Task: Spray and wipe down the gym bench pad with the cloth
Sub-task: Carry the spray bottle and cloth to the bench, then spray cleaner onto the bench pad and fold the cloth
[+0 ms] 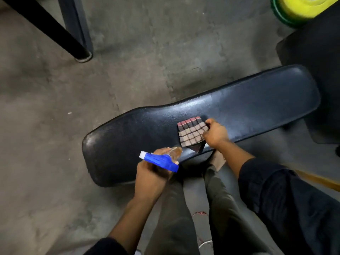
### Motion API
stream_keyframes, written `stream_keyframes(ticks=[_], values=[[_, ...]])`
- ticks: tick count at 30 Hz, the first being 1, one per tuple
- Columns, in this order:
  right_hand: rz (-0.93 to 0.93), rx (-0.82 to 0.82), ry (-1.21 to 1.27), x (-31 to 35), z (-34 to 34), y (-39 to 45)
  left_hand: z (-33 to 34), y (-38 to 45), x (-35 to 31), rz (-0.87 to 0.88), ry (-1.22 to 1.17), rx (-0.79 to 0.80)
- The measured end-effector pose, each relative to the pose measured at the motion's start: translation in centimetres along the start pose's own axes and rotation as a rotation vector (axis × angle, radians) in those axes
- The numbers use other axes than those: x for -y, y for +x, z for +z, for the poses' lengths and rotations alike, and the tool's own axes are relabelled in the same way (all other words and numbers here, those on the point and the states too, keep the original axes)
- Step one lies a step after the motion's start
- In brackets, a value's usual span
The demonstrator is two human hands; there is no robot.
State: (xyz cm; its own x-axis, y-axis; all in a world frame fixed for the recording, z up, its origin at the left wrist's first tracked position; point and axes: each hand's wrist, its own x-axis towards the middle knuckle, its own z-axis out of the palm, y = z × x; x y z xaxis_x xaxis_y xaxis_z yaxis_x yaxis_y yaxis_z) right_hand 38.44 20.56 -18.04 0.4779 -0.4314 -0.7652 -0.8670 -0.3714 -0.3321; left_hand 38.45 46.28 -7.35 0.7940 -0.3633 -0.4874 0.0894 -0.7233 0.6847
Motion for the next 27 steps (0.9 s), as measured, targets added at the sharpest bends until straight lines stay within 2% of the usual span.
stream_keyframes(ticks=[2, 7, 13, 17, 22, 27], values=[[-0.049, -0.027, 0.024, -0.9, -2.0, -0.7, 1.2, 0.5, -2.2, 0.001, 0.082, 0.075], [-0.204, -0.020, 0.325, -4.5, -8.7, -4.6, 4.7, 2.2, -8.3, -0.053, -0.145, 0.128], [-0.411, -0.086, 0.576, -9.4, -16.9, -11.5, 10.8, 5.3, -15.0, 0.114, -0.019, 0.295], [-0.580, -0.156, 0.562, -12.3, -20.2, -13.5, 14.3, 6.3, -19.3, 0.292, 0.152, 0.405], [-0.634, -0.228, 0.531, -15.6, -22.1, -11.9, 17.7, 7.0, -23.2, 0.298, 0.210, 0.533], [-0.642, -0.165, 0.460, -17.6, -22.1, -9.3, 19.9, 8.9, -24.4, 0.278, 0.299, 0.655]])
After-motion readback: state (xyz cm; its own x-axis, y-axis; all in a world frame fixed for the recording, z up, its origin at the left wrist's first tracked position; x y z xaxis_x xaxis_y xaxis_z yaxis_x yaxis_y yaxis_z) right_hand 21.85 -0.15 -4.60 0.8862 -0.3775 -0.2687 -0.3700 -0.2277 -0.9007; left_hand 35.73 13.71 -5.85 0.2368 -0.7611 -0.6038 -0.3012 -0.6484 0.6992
